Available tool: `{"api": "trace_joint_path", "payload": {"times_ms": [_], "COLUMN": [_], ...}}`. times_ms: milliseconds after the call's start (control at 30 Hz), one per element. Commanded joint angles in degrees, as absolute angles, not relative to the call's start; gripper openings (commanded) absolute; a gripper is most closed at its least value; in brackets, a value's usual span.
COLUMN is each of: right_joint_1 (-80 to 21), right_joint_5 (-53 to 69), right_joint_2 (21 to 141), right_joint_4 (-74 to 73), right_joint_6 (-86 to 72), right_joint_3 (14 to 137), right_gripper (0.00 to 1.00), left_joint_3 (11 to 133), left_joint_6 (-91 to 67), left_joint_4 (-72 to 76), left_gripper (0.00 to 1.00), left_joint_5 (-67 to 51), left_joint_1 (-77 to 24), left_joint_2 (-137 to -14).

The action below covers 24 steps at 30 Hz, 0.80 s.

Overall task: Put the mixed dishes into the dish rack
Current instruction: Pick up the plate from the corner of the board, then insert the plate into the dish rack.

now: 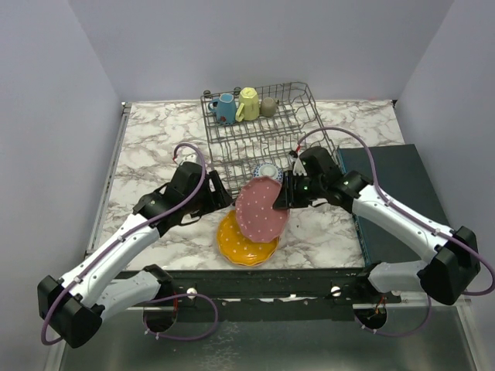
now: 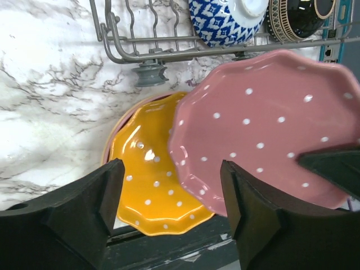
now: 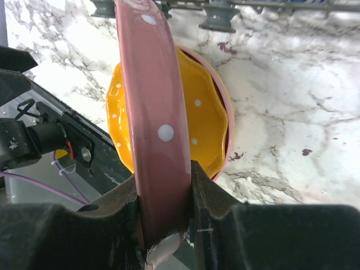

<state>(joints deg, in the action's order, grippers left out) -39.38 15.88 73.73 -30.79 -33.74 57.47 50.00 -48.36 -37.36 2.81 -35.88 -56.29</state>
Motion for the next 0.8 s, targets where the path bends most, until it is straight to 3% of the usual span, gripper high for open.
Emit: {"api": "trace_joint_path", "payload": {"times_ms": [0,767], "right_joint_1": [-39.7,-39.6], "right_joint_5": [10.9,-13.1], "right_joint_2": [70.6,77.0], "right_joint_4": [-33.0,-43.7], "right_joint_6": [-31.2,-18.3], "right_joint_3": [65.8,89.3], "right_gripper": [0.0,0.0], "left_joint_3": [52.9,49.2], "left_joint_6": [-42.3,-32.7], "left_joint_4": [-39.9,-37.2], "left_gripper": [0.77,0.99], "left_joint_5": [5.8,3.9], "left_joint_1": [-36.0,-36.0], "left_joint_2": [-53.5,-47.4]}}
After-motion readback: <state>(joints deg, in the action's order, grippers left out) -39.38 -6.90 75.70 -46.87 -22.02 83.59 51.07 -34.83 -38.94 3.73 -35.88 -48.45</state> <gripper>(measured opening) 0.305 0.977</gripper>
